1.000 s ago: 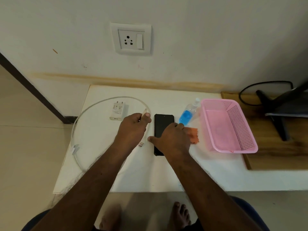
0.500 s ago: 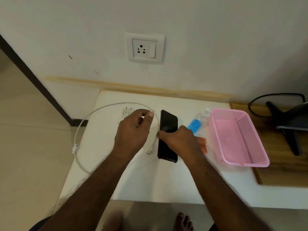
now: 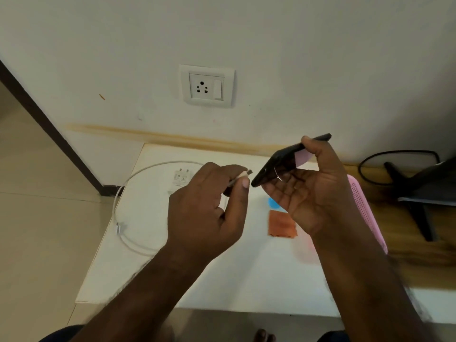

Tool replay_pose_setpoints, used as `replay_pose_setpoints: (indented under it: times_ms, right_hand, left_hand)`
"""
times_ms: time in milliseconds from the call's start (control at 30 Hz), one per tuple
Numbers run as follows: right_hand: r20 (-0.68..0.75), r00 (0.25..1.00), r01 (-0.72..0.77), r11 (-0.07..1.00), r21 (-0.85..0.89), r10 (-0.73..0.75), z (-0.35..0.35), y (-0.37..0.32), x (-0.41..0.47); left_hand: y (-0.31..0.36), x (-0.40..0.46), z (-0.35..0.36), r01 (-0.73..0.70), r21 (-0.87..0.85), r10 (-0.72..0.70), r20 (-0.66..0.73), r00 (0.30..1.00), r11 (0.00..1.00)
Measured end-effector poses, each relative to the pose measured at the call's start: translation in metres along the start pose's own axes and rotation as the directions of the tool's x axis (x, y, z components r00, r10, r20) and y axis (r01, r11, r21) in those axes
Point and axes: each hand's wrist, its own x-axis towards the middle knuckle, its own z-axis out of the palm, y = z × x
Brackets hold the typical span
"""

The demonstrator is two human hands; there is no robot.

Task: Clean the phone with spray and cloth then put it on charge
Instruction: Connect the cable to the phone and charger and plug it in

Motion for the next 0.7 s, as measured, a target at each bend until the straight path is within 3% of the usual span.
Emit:
replay_pose_setpoints:
  times_ms: [400, 700]
  right_hand:
    - [-0.018, 0.999, -0.042, 0.999, 0.006, 0.042, -0.005, 0.009, 0.007]
    - [-0.018, 0.996, 0.081, 0.994, -0.078, -0.083, -0.012, 0.017, 0.014]
  left_hand:
    - [0.005, 0.002, 0.009, 0.058, 0.141, -0.075, 0.114, 0.991, 0.988]
    - [0.001, 0.002, 0.007, 0.011, 0.212, -0.054, 0.201, 0.978, 0.977]
